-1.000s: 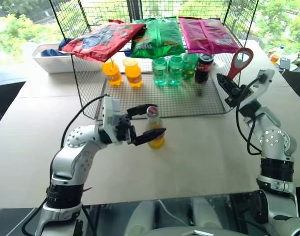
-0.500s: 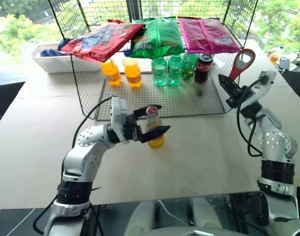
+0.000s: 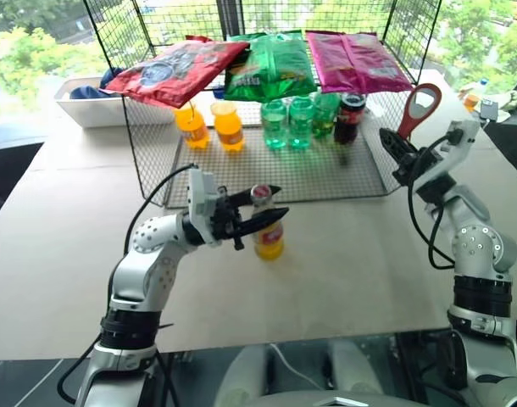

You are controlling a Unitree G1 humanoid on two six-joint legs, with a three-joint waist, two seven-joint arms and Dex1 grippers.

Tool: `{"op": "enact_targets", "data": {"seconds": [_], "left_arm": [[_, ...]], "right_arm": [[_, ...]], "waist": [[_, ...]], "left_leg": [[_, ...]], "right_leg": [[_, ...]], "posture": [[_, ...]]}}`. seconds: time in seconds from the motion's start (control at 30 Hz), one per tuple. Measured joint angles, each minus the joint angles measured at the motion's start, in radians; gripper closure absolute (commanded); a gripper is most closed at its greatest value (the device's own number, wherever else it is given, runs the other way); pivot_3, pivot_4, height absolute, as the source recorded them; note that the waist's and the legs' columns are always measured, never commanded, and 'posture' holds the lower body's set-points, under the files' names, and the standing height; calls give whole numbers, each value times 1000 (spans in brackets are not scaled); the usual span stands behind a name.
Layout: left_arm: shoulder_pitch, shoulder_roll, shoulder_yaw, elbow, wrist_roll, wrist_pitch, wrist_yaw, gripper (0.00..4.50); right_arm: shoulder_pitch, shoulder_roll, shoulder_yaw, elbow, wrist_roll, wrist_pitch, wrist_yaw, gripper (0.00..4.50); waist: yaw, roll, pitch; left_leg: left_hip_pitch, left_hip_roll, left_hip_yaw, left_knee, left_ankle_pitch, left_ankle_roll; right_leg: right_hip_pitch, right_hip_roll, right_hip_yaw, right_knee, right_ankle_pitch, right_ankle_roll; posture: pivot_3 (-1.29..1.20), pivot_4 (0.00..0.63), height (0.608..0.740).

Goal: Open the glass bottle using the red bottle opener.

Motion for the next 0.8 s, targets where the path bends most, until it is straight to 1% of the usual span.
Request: {"op": "enact_targets", "data": {"seconds": [0.07,0.1,0.13,0.17,0.27,0.33,0.37,0.53,0.7,0.8], "left_arm": [[1,-2,0,2,0,-7,1,2791],[3,-9,-3,3,1,-14,5,2791],[8,-13,-2,4,0,-22,7,2791],[10,-21,-3,5,2,-31,11,2791],[17,-47,-8,7,12,-53,32,2791],[25,-65,-13,7,17,-65,49,2791],[28,-68,-16,7,17,-69,52,2791],[41,-76,-26,4,20,-96,56,2791],[42,-76,-28,4,20,-101,66,2791],[42,-76,-30,6,22,-111,67,2791]], "right_arm": [[4,-12,42,-29,-55,-14,-7,4500],[33,-52,113,-85,-137,-36,-6,4500],[51,-77,163,-123,-180,-44,0,4500],[77,-92,241,-176,-247,-60,10,4500],[112,-103,403,-270,-379,-103,20,4500],[111,-109,462,-307,-465,-148,16,4500],[111,-110,474,-314,-484,-159,17,4500],[110,-131,585,-321,-673,-266,19,4500],[98,-169,637,-278,-846,-371,19,4500],[93,-172,659,-238,-937,-437,9,4500]], "waist": [[0,0,0],[1,0,0],[2,0,-1],[2,-1,-1],[2,-2,-1],[3,-2,-2],[6,-3,-2],[10,-5,-4],[18,-5,-4],[19,-5,-4]], "left_leg": [[0,0,0,0,0,0],[0,0,0,0,0,0],[0,0,0,0,0,0],[0,0,0,0,0,0],[0,0,0,1,0,0],[0,0,0,1,0,0],[1,0,-1,1,0,0],[1,0,-1,1,0,0],[1,0,-1,1,0,0],[1,0,0,1,0,0]], "right_leg": [[0,0,0,0,0,0],[0,0,0,0,0,0],[0,0,0,0,0,0],[0,0,0,-1,0,0],[0,0,0,0,0,0],[0,0,0,0,0,0],[0,0,-1,0,0,0],[0,0,-1,-1,0,0],[0,0,-1,-1,0,0],[0,1,-1,-1,0,0]], "posture": [[0,150,740],[0,150,740],[0,150,740],[0,150,740],[0,150,740],[0,150,740],[0,150,740],[0,150,740],[0,150,740],[0,150,740]]}}
